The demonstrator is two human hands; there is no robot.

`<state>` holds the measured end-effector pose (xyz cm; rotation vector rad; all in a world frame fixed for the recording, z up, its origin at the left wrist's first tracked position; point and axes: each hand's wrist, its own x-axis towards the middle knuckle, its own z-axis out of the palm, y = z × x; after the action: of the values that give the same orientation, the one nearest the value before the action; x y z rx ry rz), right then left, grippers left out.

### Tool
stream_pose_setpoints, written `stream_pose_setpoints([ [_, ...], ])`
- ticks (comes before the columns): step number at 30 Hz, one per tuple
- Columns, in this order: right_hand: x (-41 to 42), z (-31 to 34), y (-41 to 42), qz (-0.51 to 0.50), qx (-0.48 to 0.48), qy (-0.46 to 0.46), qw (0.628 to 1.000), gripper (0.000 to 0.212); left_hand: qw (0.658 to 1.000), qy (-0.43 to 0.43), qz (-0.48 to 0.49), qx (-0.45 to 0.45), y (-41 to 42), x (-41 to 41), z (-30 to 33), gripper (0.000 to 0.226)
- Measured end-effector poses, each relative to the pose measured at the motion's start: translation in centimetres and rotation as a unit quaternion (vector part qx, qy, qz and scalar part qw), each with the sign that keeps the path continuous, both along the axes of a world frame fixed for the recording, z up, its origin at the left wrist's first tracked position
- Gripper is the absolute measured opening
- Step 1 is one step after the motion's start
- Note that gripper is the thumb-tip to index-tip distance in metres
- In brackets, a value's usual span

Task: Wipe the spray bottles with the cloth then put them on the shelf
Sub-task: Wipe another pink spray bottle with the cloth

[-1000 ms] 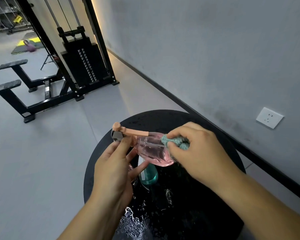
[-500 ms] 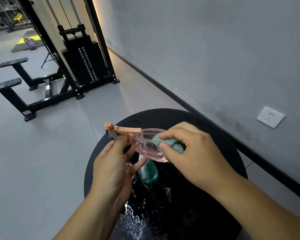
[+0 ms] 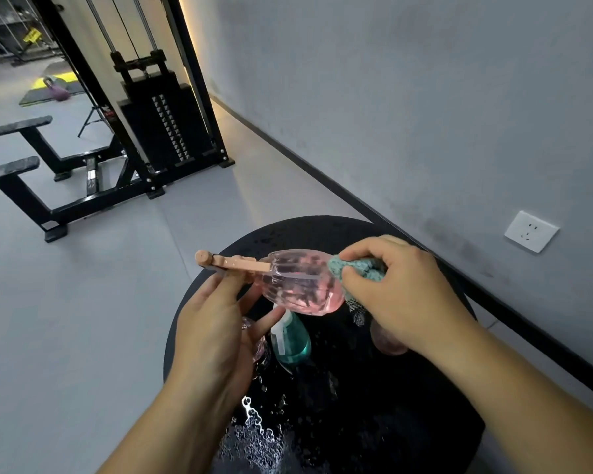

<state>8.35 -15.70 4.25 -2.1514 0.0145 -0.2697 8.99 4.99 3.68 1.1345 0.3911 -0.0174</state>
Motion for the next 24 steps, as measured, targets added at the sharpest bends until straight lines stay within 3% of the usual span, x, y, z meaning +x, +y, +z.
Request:
stream_pose_setpoints([
  [7, -0.8, 0.3, 1.0, 0.049, 0.012, -0.02, 0.999, 0.014, 0.999, -0.021, -0.014, 0.022, -0.5, -0.4, 0.1, 0.017],
  [12, -0.1, -0.2, 0.0, 0.007, -0.004, 0.011, 1.0, 0.015, 0.999, -0.032, -0.016, 0.018, -0.4, -0.4, 0.3, 0.013],
  [19, -1.3, 0.6, 1.8, 0.078, -0.002, -0.056, 0.995, 0.016, 0.994, -0.077, -0.052, 0.056, -1.3, -0.8, 0.3, 0.013],
  [24, -0.4, 0.3, 0.7, 0.016, -0.001, -0.026, 1.0, 0.014, 0.995, -0.077, -0.039, 0.052, -0.9, -0.7, 0.4, 0.016],
])
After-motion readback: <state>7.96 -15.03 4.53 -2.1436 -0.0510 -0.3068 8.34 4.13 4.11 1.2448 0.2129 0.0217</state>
